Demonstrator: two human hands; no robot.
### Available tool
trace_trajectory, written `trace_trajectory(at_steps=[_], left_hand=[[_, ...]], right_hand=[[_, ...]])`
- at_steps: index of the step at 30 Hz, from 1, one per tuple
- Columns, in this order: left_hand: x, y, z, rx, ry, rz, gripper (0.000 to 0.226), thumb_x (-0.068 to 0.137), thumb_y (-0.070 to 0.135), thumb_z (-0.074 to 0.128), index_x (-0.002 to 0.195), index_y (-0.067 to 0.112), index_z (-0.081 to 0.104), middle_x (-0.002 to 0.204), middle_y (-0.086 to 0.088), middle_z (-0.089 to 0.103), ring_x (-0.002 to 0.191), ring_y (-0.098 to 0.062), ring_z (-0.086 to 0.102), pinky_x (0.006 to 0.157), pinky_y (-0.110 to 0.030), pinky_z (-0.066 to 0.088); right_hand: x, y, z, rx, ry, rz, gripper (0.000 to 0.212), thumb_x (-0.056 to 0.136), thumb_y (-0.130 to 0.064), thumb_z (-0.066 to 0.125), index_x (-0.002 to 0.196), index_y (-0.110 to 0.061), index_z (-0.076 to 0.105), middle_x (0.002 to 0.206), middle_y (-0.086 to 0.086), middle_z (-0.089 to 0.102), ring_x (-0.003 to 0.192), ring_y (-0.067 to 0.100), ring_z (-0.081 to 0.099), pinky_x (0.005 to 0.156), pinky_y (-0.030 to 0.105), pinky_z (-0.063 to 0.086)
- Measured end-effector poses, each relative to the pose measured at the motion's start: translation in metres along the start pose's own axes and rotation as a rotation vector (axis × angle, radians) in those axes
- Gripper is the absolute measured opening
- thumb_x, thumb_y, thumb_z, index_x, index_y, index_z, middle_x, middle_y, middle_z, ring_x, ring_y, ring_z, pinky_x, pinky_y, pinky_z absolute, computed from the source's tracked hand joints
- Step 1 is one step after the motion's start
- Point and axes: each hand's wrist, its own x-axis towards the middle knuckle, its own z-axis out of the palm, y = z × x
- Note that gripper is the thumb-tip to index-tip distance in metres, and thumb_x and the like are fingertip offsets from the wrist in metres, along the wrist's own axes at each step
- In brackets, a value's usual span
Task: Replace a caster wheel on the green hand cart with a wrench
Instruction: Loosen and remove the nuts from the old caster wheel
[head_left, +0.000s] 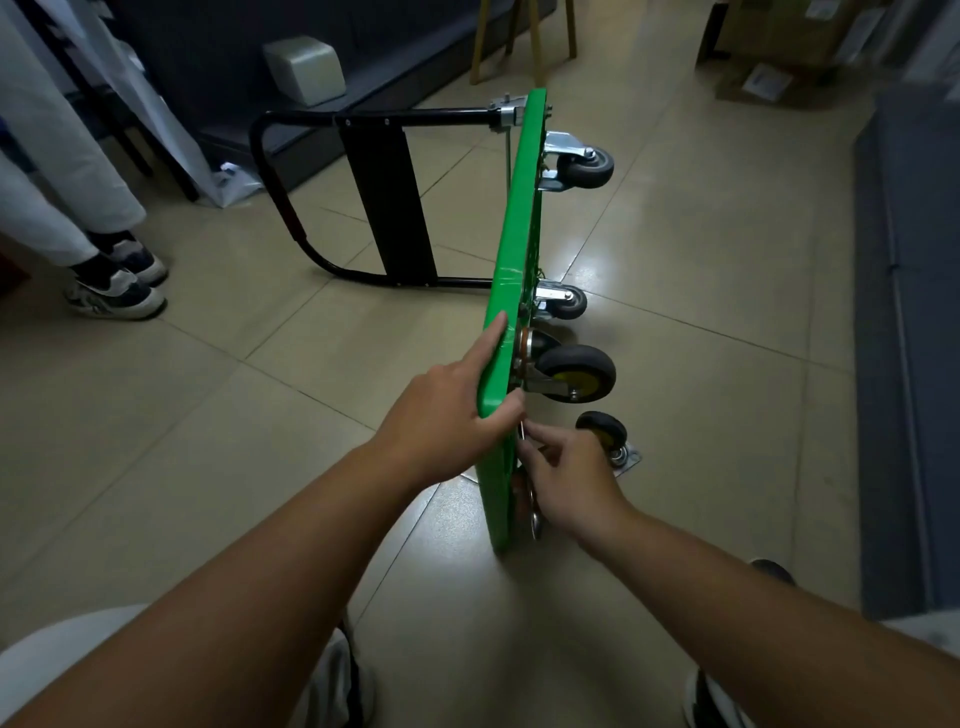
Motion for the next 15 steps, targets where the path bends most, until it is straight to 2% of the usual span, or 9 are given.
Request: trace_trajectory(at_steps=[2, 4, 7, 9, 11, 13, 15], left_hand=[[0.000, 0.000, 0.001, -0.020, 0.014, 0.002, 0.080, 0.100, 0.047, 0.055, 0.161, 0.046, 0.004, 0.092, -0.001, 0.066, 0.071, -0.013, 0.064, 0.066, -0.034, 0.056], [0.001, -0.002, 0.000, -0.046, 0.013, 0.003, 0.080, 0.099, 0.047, 0.057, 0.161, 0.047, 0.007, 0.090, 0.000, 0.066, 0.068, -0.012, 0.063, 0.062, -0.031, 0.055], [0.004, -0.007, -0.002, -0.089, -0.005, 0.004, 0.081, 0.095, 0.054, 0.059, 0.160, 0.050, 0.010, 0.099, -0.003, 0.068, 0.069, -0.014, 0.066, 0.061, -0.034, 0.058], [0.004, -0.010, -0.003, -0.126, -0.028, 0.002, 0.085, 0.087, 0.061, 0.056, 0.159, 0.052, 0.012, 0.109, -0.004, 0.068, 0.074, -0.018, 0.069, 0.064, -0.039, 0.061], [0.006, -0.013, -0.004, -0.166, -0.046, 0.003, 0.087, 0.083, 0.064, 0.057, 0.158, 0.054, 0.013, 0.117, -0.006, 0.067, 0.079, -0.020, 0.072, 0.065, -0.041, 0.062], [0.007, -0.015, -0.005, -0.195, -0.064, 0.006, 0.088, 0.085, 0.060, 0.065, 0.157, 0.054, 0.015, 0.128, -0.008, 0.064, 0.086, -0.022, 0.073, 0.068, -0.040, 0.063], [0.007, -0.015, -0.007, -0.208, -0.084, 0.011, 0.087, 0.090, 0.051, 0.070, 0.158, 0.054, 0.015, 0.138, -0.009, 0.060, 0.096, -0.025, 0.072, 0.073, -0.041, 0.064]], right_hand=[[0.000, 0.021, 0.009, 0.013, 0.034, -0.106, 0.033, 0.100, -0.020, 0.058, 0.130, -0.031, 0.067, 0.089, -0.013, 0.073, 0.076, 0.000, 0.066, 0.073, 0.025, 0.055], [0.000, 0.030, 0.015, 0.004, 0.061, -0.157, 0.039, 0.102, -0.014, 0.054, 0.138, -0.027, 0.060, 0.090, -0.023, 0.062, 0.080, -0.009, 0.059, 0.078, 0.010, 0.045], [0.004, 0.035, 0.018, -0.076, 0.088, -0.209, 0.048, 0.101, -0.010, 0.053, 0.143, -0.033, 0.051, 0.084, -0.030, 0.049, 0.082, -0.018, 0.055, 0.076, 0.007, 0.042], [0.010, 0.038, 0.019, -0.101, 0.091, -0.214, 0.048, 0.100, -0.010, 0.054, 0.143, -0.032, 0.051, 0.082, -0.029, 0.050, 0.077, -0.013, 0.056, 0.077, 0.015, 0.045], [0.014, 0.041, 0.015, -0.129, 0.061, -0.214, 0.047, 0.100, -0.012, 0.056, 0.142, -0.033, 0.054, 0.092, -0.024, 0.061, 0.087, -0.003, 0.061, 0.082, 0.020, 0.049], [0.011, 0.047, 0.005, -0.212, 0.018, -0.194, 0.044, 0.099, -0.012, 0.058, 0.140, -0.029, 0.058, 0.108, -0.013, 0.066, 0.100, 0.006, 0.062, 0.084, 0.010, 0.044], [0.000, 0.051, -0.011, -0.269, -0.007, -0.134, 0.036, 0.097, -0.012, 0.061, 0.131, -0.023, 0.066, 0.107, -0.007, 0.070, 0.090, 0.008, 0.063, 0.073, 0.003, 0.040]])
